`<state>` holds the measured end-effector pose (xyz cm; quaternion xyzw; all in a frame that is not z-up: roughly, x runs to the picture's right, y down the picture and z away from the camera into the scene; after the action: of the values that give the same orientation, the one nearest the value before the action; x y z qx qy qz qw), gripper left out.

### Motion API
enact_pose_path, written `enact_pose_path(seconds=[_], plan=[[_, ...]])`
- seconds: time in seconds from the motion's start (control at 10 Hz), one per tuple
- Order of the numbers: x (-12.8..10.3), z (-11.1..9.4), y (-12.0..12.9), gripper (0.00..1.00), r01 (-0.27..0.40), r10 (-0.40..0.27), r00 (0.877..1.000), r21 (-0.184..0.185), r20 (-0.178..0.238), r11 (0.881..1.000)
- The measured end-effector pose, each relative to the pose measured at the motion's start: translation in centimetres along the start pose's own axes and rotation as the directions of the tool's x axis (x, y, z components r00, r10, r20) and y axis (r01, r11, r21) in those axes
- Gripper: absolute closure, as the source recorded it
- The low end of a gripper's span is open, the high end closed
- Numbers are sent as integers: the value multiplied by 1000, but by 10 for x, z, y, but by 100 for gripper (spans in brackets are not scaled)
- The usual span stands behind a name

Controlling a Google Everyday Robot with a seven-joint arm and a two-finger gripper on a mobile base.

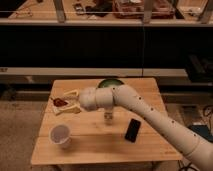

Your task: Place the pepper in the ceramic cup

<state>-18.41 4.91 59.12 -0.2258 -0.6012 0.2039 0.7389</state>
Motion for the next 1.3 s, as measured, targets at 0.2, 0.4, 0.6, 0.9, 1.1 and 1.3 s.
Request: enact_pose_path(seconds=[0.2, 0.4, 0.6, 0.9, 1.1, 1.3], plan=[[-9, 31, 21, 100, 8, -4, 999, -80, 44, 997], [-6, 64, 42, 100, 6, 6, 997, -161, 78, 987], [14, 76, 43, 100, 2, 7, 999, -175, 50, 985], [43, 84, 33, 100, -25, 28, 999, -159, 19, 987], [55, 96, 39, 100, -69, 75, 997, -174, 25, 982], [66, 102, 47, 100, -101, 108, 994, -190, 25, 977]])
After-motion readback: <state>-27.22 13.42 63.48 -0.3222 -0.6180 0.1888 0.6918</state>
